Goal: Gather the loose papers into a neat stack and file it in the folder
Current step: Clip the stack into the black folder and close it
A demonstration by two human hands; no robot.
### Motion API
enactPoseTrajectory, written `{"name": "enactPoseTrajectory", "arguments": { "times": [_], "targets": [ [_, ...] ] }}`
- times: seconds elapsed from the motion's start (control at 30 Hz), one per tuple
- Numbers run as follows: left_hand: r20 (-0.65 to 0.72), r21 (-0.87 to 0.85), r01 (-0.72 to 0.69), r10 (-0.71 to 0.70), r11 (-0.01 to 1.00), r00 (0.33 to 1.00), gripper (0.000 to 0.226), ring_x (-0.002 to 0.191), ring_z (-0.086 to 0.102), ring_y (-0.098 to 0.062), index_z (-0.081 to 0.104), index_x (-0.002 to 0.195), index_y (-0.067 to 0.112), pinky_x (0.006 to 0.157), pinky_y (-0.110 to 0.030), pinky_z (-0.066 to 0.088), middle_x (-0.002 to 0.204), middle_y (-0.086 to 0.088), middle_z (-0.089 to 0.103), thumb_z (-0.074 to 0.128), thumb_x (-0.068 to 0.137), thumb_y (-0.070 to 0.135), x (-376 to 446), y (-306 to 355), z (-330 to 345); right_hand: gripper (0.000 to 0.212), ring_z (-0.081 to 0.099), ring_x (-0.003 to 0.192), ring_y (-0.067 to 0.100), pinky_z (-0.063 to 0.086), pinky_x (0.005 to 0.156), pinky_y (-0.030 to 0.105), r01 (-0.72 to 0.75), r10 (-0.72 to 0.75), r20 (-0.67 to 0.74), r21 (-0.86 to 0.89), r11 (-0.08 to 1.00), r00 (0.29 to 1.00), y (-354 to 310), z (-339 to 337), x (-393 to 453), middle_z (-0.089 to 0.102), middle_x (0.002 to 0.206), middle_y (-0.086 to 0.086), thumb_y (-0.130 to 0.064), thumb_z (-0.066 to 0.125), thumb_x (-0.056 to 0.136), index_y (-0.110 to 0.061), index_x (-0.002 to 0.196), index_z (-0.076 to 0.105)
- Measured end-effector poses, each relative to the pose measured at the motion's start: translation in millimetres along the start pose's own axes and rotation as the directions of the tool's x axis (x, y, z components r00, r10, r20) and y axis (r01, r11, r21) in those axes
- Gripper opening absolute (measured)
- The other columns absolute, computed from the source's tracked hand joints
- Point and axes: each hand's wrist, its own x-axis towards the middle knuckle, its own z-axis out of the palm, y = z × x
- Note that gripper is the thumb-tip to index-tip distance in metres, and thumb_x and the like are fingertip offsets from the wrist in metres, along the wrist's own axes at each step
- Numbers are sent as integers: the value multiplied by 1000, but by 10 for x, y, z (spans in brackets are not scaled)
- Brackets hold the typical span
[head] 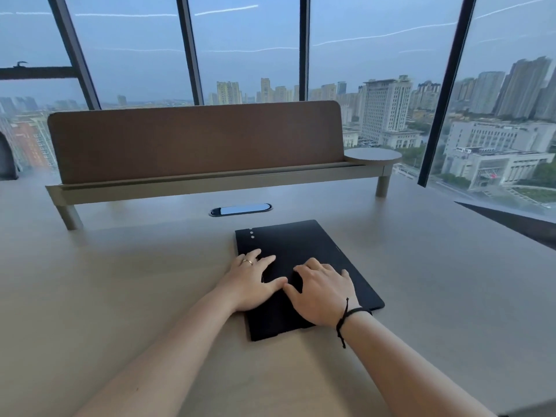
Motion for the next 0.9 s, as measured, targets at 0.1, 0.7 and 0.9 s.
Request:
{"name": "enactPoseTrajectory", "arguments": {
  "times": [0.1,0.7,0.9],
  "targets": [
    [2,4,-30,30,1000,1000,83,153,11,-19,30,154,40,124,-40,16,167,4,15,37,82,79,266,428,131,47,55,122,24,41,100,50,-88,88,-27,-12,996,996,365,-100,81,56,129,-6,-53,33,97,-28,127,60],
    [44,4,-160,159,987,986,85,154,9,-20,28,154,45,123,-46,8,167,8,15,33,78,83,1932,2571,716,36,60,115,25,36,111,47,-410,420,-174,91,908,891,2648,-565,750,61,133,-6,-46,43,96,-31,118,67],
    [21,-5,-138,138,990,990,85,154,10,-23,29,153,45,122,-51,6,167,6,16,32,77,83,2226,2806,811,35,57,119,24,38,102,39,-402,410,-183,78,912,894,2980,-621,967,61,135,-8,-48,45,96,-35,119,67]
  ]
}}
